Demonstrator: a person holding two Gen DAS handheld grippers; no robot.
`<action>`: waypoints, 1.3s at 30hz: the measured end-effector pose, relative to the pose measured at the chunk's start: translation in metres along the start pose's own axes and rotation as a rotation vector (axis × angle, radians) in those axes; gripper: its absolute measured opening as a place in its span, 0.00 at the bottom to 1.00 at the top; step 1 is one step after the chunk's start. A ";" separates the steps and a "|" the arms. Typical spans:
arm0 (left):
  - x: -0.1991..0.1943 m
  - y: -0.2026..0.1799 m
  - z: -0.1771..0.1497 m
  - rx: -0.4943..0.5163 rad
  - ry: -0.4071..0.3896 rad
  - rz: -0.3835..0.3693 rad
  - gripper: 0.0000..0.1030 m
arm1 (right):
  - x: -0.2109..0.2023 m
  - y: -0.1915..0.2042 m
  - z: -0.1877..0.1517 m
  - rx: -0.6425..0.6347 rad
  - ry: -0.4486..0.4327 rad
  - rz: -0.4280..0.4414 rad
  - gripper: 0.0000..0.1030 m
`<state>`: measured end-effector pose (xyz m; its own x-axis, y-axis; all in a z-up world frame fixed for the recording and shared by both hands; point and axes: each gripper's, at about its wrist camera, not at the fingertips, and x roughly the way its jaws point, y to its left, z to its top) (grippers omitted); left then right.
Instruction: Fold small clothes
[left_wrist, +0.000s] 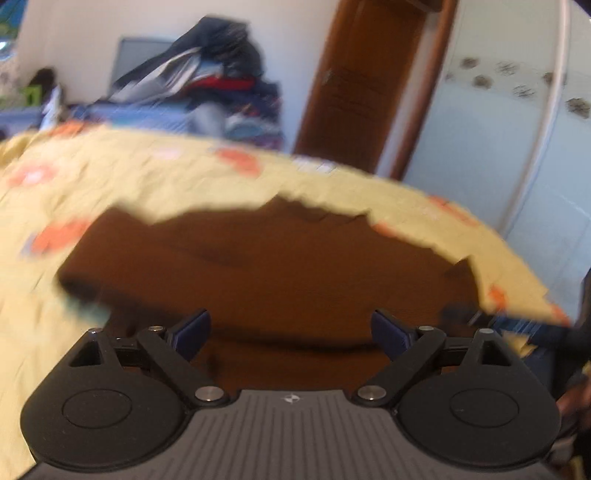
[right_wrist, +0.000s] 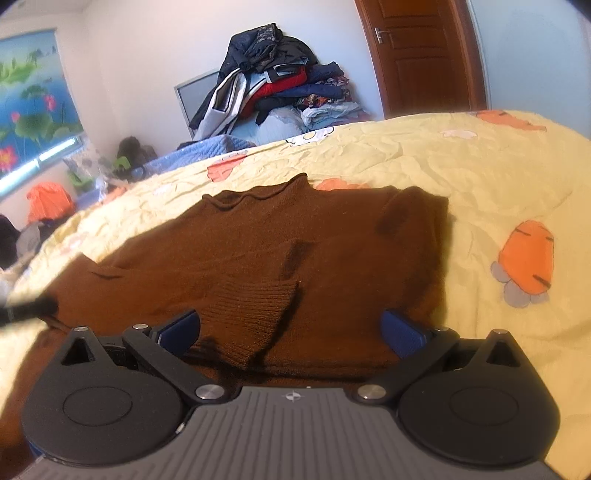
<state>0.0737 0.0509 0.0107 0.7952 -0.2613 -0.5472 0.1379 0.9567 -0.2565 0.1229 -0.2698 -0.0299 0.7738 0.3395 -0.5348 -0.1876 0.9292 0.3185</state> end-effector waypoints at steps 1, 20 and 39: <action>0.002 0.006 -0.008 -0.003 0.020 0.012 0.92 | -0.001 -0.002 0.002 0.023 0.006 0.012 1.00; 0.000 0.024 -0.024 -0.091 -0.011 0.017 1.00 | 0.051 0.023 0.058 0.186 0.375 0.119 0.18; -0.008 0.115 0.065 -0.427 -0.070 0.023 1.00 | -0.010 -0.072 0.101 0.249 0.225 0.078 0.15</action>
<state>0.1220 0.1709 0.0374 0.8354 -0.2172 -0.5049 -0.1252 0.8193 -0.5596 0.1899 -0.3549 0.0320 0.6052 0.4575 -0.6515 -0.0664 0.8446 0.5313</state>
